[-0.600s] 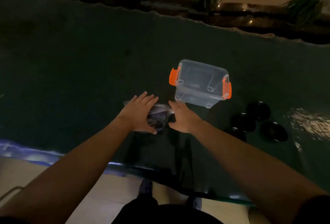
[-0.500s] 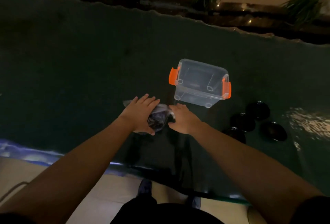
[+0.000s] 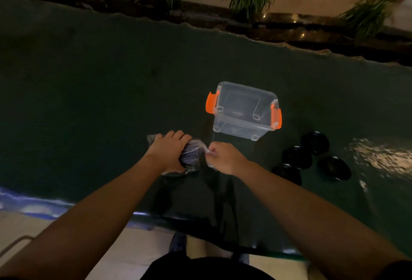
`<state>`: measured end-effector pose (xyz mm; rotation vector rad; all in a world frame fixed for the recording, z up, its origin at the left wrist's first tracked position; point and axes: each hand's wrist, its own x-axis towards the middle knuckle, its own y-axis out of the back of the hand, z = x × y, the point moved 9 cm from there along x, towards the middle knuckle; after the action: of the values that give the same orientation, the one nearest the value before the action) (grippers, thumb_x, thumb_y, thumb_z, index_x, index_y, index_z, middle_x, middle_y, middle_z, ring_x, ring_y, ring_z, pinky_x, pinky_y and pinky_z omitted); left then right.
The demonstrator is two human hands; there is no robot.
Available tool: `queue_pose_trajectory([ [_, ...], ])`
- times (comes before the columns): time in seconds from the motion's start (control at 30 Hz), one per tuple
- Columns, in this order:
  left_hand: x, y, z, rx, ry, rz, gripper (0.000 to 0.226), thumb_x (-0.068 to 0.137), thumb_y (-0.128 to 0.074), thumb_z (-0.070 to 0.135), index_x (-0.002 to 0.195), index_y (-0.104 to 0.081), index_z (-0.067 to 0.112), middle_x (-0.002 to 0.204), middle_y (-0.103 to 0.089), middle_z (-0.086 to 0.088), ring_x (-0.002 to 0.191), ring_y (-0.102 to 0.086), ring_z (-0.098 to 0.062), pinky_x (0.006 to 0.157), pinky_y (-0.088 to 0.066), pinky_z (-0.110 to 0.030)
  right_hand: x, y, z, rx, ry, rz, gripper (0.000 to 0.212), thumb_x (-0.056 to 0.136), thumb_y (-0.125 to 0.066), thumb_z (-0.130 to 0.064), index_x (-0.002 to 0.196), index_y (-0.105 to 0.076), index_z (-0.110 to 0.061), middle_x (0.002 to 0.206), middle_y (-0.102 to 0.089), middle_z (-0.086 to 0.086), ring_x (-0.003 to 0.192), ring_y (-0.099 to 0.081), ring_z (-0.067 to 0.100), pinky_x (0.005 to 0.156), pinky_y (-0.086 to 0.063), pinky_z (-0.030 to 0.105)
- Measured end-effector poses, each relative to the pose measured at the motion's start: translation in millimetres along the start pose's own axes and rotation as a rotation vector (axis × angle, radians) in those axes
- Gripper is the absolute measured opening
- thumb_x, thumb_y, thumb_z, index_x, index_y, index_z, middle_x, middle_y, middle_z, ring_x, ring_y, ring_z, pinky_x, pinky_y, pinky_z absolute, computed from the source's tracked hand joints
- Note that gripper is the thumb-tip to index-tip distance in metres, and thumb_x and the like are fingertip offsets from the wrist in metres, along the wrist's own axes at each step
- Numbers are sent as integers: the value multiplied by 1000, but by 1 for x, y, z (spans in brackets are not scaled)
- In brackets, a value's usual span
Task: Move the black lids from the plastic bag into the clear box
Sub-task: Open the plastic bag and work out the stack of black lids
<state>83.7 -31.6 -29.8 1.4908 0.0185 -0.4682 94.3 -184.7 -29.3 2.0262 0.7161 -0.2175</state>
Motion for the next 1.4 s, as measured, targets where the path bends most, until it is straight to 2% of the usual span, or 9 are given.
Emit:
queue_pose_trajectory([
  [0.1, -5, 5, -7, -118, 26, 35, 103, 58, -82, 61, 143, -33, 32, 140, -47, 3, 127, -47, -22, 106, -43, -51, -6, 22, -11, 25, 72, 70, 14, 93, -55, -33, 83, -59, -25, 78, -66, -3, 70, -63, 14, 64, -52, 39],
  [0.23, -13, 15, -11, -421, 54, 149, 99, 52, -85, 61, 134, -40, 31, 129, -51, 7, 113, -54, -17, 97, -51, -40, -15, 52, -30, 93, 185, 169, 10, 95, -60, -27, 88, -61, -19, 77, -63, -1, 70, -59, 15, 61, -45, 33],
  [0.53, -22, 10, 9, -899, 162, 228, 98, 50, -94, 49, 127, -35, 39, 123, -53, 14, 109, -57, -9, 83, -44, -24, -29, 93, -80, 86, 382, 300, 6, 91, -59, -23, 87, -61, -28, 82, -65, -9, 78, -60, 6, 65, -47, 25],
  [0.67, -22, 4, 23, -947, 152, 218, 113, 47, -98, 45, 139, -34, 31, 130, -52, 12, 116, -55, -8, 92, -43, -26, -32, 91, -89, 36, 402, 248, 8, 91, -61, -20, 93, -67, -25, 91, -69, -9, 87, -63, 8, 77, -55, 33],
  [0.8, -30, 8, 26, -956, 56, 154, 120, 45, -96, 57, 143, -30, 35, 136, -46, 14, 122, -51, -2, 101, -44, -27, -34, 85, -84, 47, 377, 224, 9, 89, -63, -17, 94, -69, -22, 93, -69, -6, 89, -64, 11, 81, -56, 40],
  [0.93, -41, 40, 17, -902, -36, 331, 75, 77, -77, 42, 142, -43, 26, 134, -49, 7, 122, -51, -2, 102, -46, -28, -38, 85, -85, 139, 407, 266, 17, 86, -66, -9, 100, -68, -17, 96, -70, -3, 90, -64, 12, 81, -54, 37],
  [1.1, -46, 72, 19, -737, -58, 566, 19, 90, -73, 14, 108, -68, 14, 104, -61, 1, 96, -59, -11, 81, -51, -31, -40, 80, -77, 276, 430, 250, 33, 85, -72, -10, 115, -62, -23, 105, -65, -10, 95, -64, 3, 81, -55, 23],
  [1.27, -44, 71, 15, -762, 13, 550, 10, 89, -75, 20, 92, -65, 22, 96, -60, 4, 88, -61, -11, 77, -55, -39, -40, 69, -57, 485, 350, 206, 66, 72, -85, -42, 127, -48, -40, 109, -58, -27, 100, -66, 3, 80, -62, 31],
  [1.4, -47, 72, 13, -793, 43, 552, 22, 86, -79, 27, 78, -58, 25, 84, -58, 5, 77, -58, -10, 68, -51, -36, -39, 66, -46, 315, 294, 266, 80, 67, -88, -42, 133, -42, -42, 112, -58, -24, 103, -61, -4, 84, -55, 24],
])
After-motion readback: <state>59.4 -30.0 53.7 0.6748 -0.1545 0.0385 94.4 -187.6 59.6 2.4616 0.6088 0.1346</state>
